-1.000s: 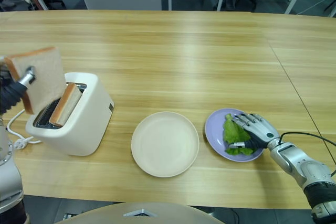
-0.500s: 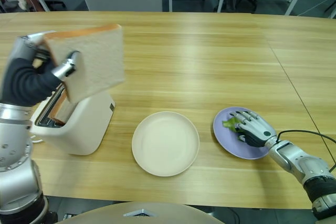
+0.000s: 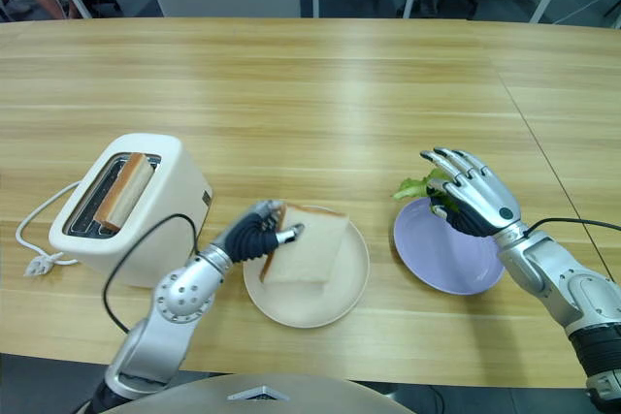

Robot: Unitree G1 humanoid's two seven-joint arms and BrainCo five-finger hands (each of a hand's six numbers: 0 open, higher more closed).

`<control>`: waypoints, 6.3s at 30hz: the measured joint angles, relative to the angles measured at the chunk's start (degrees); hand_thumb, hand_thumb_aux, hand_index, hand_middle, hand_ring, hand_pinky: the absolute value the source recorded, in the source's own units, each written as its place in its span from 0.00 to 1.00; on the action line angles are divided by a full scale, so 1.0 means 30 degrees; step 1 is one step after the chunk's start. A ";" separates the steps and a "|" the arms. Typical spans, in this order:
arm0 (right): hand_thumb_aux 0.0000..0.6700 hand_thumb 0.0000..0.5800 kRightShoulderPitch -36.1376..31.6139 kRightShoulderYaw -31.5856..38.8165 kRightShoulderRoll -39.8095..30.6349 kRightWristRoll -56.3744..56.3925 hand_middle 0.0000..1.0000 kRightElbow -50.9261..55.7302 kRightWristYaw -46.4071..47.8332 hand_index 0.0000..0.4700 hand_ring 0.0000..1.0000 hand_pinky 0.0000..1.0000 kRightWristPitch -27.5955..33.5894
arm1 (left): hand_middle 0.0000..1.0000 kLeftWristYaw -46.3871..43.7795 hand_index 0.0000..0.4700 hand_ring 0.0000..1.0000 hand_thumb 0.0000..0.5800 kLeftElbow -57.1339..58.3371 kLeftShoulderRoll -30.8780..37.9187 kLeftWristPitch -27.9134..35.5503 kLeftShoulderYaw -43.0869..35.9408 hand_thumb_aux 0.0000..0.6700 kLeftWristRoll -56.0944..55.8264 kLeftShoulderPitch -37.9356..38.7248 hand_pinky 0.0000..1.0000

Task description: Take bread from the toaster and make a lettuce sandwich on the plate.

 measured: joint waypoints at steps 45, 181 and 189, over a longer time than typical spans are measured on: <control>0.38 0.62 0.2366 0.7517 0.7385 -0.1435 0.00 -0.6394 0.9209 0.37 0.00 0.00 -0.0844 | 0.00 -0.0716 0.00 0.00 0.00 -0.5200 0.4072 -0.1461 1.5550 0.00 0.9516 0.4454 0.00; 1.00 1.00 0.7952 0.4477 0.3492 0.6272 1.00 -0.9704 1.9622 0.98 1.00 1.00 0.1265 | 1.00 -0.5003 0.98 1.00 1.00 -0.0634 0.8451 -1.1826 0.3593 1.00 0.2965 0.6712 1.00; 1.00 1.00 0.3829 0.5831 0.6385 0.3495 1.00 -0.5926 1.7898 0.98 1.00 1.00 0.1743 | 1.00 -0.4876 0.98 1.00 1.00 0.3640 0.6688 -1.1891 0.1198 1.00 0.4946 0.2247 1.00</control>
